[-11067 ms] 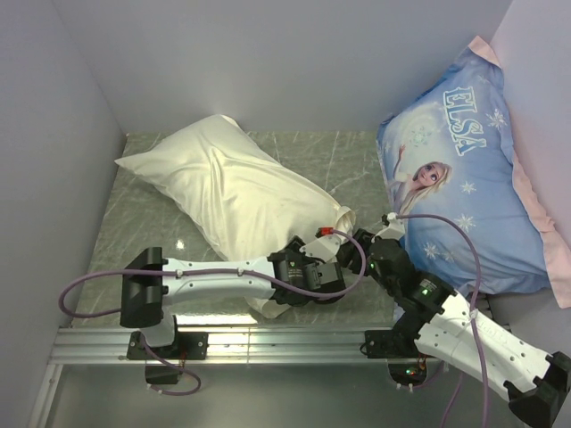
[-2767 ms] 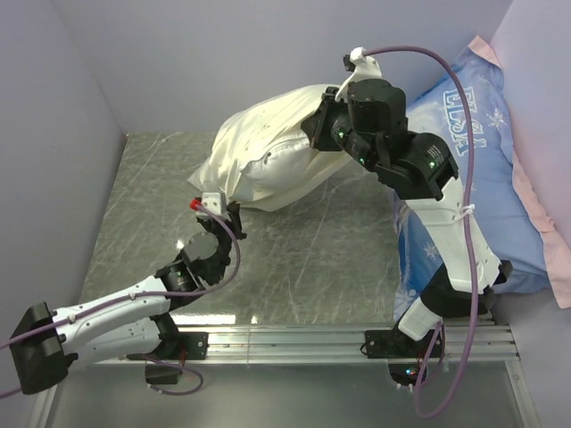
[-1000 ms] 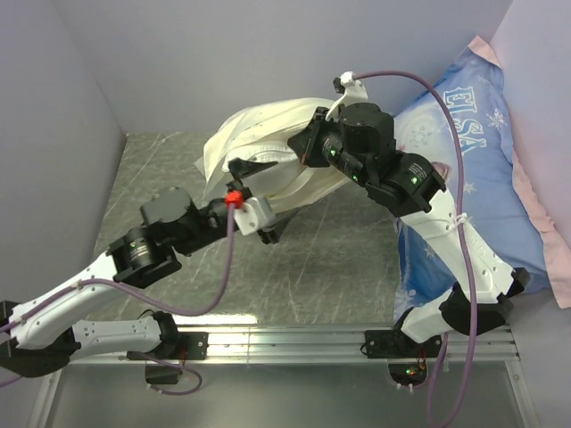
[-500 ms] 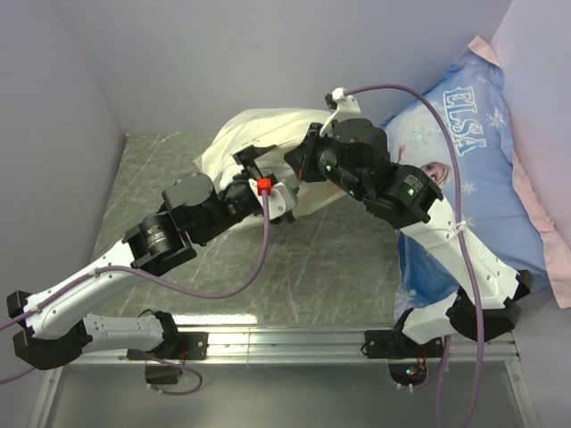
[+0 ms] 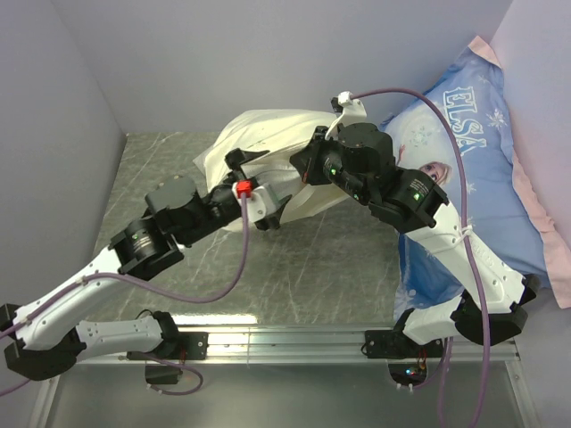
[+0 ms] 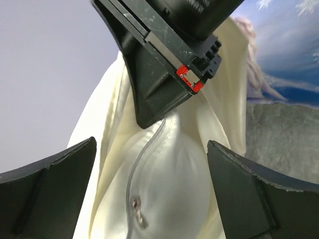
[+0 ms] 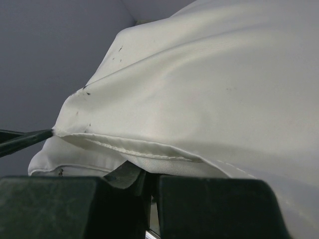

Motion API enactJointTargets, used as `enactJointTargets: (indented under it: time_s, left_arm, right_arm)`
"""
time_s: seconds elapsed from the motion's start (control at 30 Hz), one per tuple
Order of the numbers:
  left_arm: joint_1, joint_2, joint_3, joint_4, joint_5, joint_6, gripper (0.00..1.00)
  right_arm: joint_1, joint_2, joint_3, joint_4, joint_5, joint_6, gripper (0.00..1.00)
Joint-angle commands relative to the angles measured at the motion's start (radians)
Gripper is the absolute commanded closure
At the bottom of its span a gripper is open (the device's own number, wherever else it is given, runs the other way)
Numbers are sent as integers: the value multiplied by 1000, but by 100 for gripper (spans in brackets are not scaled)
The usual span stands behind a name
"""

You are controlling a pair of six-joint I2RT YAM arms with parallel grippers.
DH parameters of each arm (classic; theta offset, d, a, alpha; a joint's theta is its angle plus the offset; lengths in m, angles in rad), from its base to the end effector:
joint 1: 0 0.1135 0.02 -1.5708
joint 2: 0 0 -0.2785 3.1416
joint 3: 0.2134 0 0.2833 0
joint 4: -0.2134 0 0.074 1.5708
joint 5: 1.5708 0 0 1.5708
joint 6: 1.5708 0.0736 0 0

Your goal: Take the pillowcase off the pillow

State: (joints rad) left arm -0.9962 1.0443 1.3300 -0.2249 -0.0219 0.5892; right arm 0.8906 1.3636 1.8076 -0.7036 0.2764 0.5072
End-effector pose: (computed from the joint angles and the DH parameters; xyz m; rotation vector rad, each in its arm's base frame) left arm 0.1514 -0.2309 0.4988 1.0686 1.0779 -0.3097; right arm 0.2212 0.2415 0.5220 -0.1601 1.8761 0.7271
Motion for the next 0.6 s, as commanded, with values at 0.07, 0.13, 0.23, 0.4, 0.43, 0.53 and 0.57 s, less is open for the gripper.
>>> enactJointTargets:
  time_s: [0.07,0.13,0.23,0.4,0.43,0.53,0.57]
  left_arm:
    - [-5,-44,52,14,112,-43,2]
    - [-15,-26,90,-28,148,-51,5]
    - [-28,17,115,-93,140,-46,9]
    - [-30,63,120,-137,155,-55,15]
    - [-30,69,120,-136,154,-57,15]
    - [-30,85,109,-110,93,-60,12]
    - [-30,88,104,-94,32,-57,9]
  right_arm:
    - [4,-23,29,92,27,-19,100]
    - [4,-18,35,92,27,-21,100]
    - [2,-14,50,90,27,-22,100]
    - [4,-15,58,87,29,-24,100]
    - [4,-17,58,87,30,-25,100]
    - [4,-24,52,85,27,-26,100]
    - [4,-29,47,87,26,-22,100]
